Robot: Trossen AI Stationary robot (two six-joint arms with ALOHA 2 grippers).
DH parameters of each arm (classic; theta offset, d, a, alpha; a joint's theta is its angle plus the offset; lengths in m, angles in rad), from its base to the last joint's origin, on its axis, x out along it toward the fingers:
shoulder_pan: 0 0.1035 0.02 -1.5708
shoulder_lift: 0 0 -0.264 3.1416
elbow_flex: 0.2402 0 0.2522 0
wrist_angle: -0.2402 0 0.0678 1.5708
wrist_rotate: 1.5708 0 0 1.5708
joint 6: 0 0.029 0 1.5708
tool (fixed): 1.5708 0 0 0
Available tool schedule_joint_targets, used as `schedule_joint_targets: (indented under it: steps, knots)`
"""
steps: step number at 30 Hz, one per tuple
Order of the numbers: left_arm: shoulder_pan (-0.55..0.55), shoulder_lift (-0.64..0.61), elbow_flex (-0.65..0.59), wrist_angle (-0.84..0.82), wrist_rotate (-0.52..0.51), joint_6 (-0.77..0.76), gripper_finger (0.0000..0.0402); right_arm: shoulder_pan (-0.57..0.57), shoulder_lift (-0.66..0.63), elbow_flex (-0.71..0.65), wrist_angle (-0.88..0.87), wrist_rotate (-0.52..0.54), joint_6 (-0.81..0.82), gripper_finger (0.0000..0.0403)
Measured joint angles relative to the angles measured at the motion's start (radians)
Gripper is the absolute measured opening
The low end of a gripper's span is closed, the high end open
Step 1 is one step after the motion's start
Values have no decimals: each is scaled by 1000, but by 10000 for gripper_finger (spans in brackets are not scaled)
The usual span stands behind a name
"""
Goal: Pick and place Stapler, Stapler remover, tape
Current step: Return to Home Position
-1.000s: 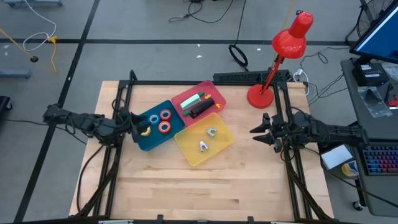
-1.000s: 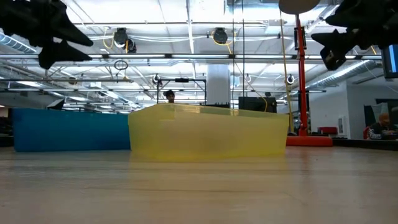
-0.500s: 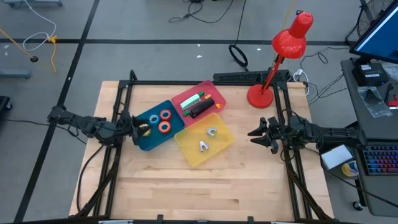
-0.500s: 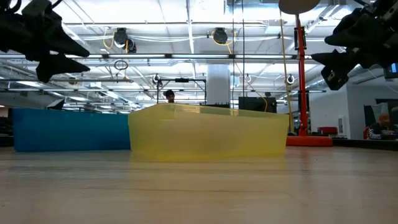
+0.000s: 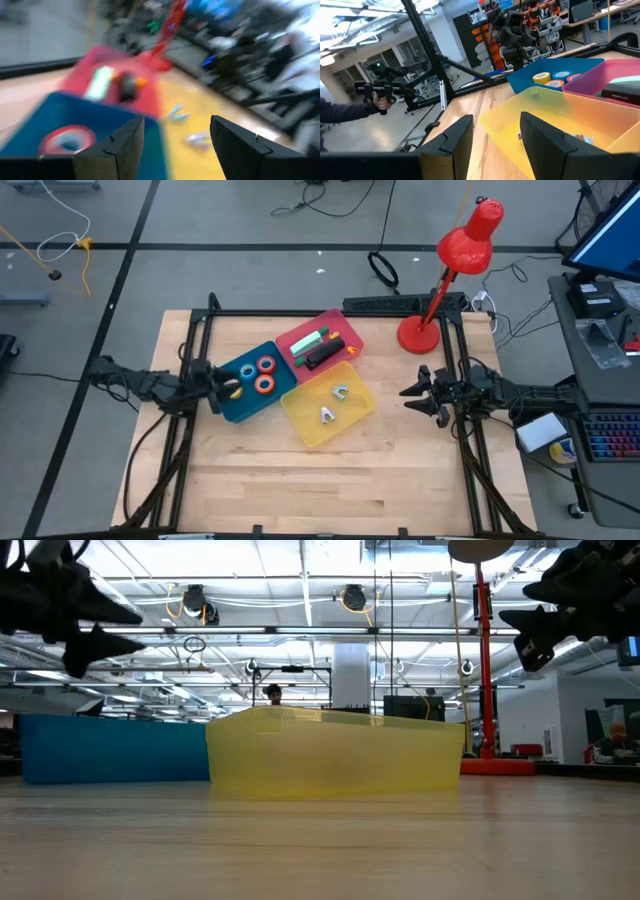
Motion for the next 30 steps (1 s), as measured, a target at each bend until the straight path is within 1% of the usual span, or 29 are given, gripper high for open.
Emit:
schedule_joint_targets:
  steps: [4,5,6,10,12,14,17,19,21,24,28,30]
  knots:
    - [0,9,-125,299,112,87,225,0,0,0,-2,-1,-34,157]
    - [1,18,-144,361,138,122,225,0,-1,0,-1,-1,-36,157]
    - [2,26,-152,387,164,152,225,0,0,0,-2,-1,-36,157]
    - [38,41,-149,373,166,180,225,0,0,0,-2,-4,-35,157]
    - [64,51,-149,372,186,190,225,0,0,0,-2,-7,-35,157]
    - [89,54,-149,370,228,195,225,0,-1,0,-2,-8,-35,157]
    - [115,70,-148,363,324,196,225,0,0,0,-7,-35,-40,157]
    - [124,87,-148,357,384,208,225,0,0,0,-10,-58,-44,157]
    - [124,109,-148,351,422,213,225,0,0,0,-14,-61,-49,157]
    - [124,139,-148,350,429,212,225,0,0,0,-20,-54,-96,157]
    - [124,153,-148,355,406,204,225,0,0,-19,-9,0,-146,157]
    - [124,152,-149,364,395,198,225,0,0,-36,-8,2,-167,157]
